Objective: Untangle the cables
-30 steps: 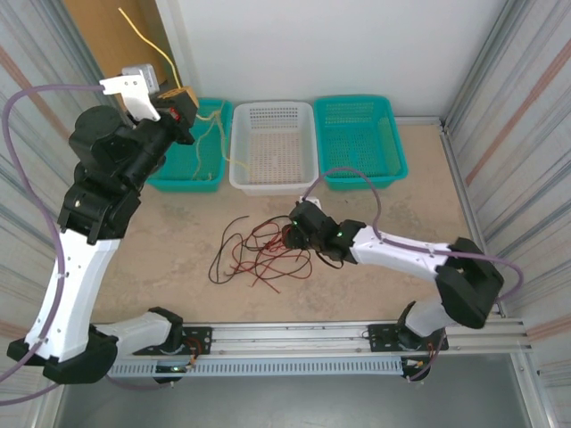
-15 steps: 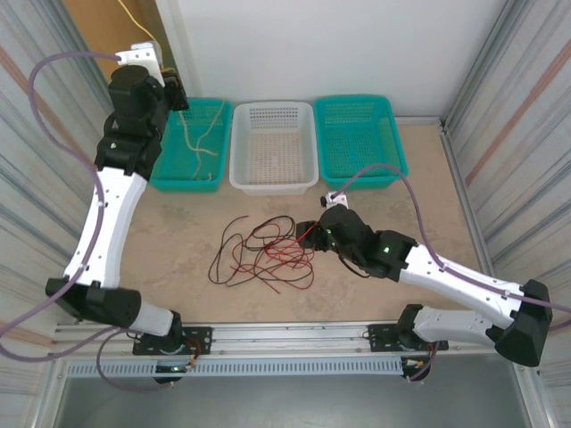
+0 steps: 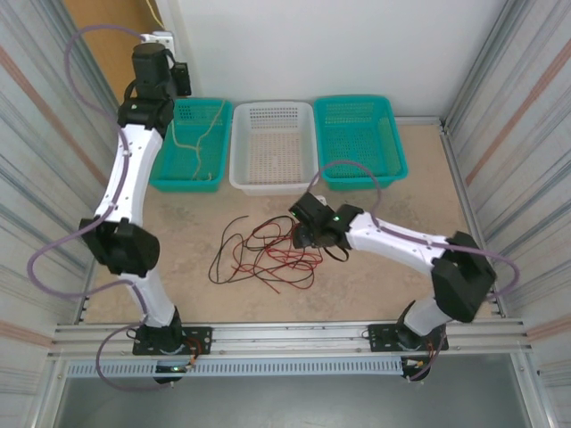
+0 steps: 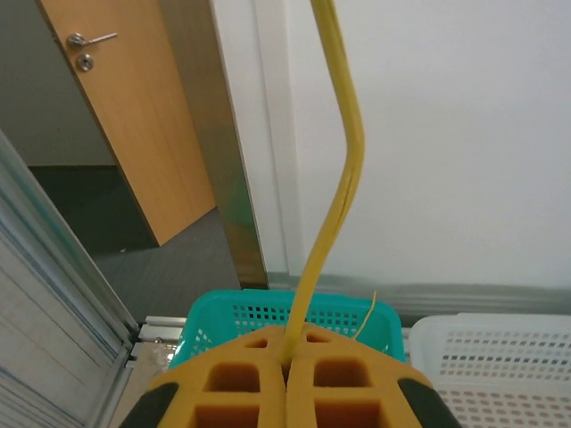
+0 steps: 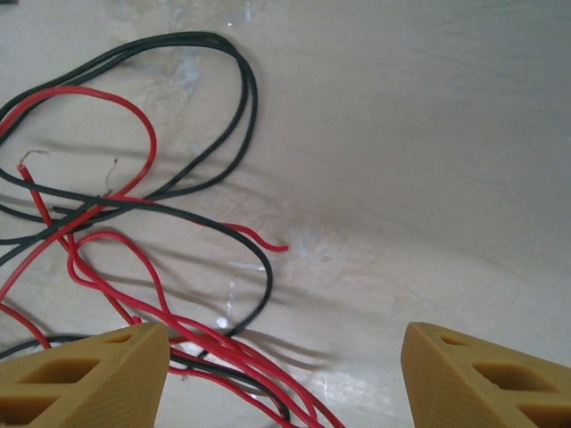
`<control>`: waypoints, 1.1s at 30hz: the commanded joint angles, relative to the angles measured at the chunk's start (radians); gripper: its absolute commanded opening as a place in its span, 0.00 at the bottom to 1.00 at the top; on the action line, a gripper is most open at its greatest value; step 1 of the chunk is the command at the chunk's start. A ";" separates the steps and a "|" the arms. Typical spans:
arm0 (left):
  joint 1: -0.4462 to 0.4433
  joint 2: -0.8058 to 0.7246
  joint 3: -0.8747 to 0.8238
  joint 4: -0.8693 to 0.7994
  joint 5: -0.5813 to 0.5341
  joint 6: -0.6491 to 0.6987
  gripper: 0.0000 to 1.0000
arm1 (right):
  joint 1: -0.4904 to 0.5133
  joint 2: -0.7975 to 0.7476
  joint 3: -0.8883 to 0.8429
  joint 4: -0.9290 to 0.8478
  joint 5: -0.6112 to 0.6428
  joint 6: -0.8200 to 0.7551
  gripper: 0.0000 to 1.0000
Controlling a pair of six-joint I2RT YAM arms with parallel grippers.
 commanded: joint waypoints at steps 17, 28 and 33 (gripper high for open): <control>0.007 0.091 -0.098 -0.095 0.009 0.084 0.77 | 0.042 0.040 0.228 -0.384 0.056 -0.128 0.88; -0.049 -0.296 -0.389 -0.067 -0.031 -0.123 0.70 | -0.002 0.033 0.132 -0.125 -0.178 -0.080 0.87; -0.270 -0.571 -0.707 0.020 0.162 -0.173 0.66 | 0.000 0.055 0.140 -0.066 -0.181 -0.048 0.87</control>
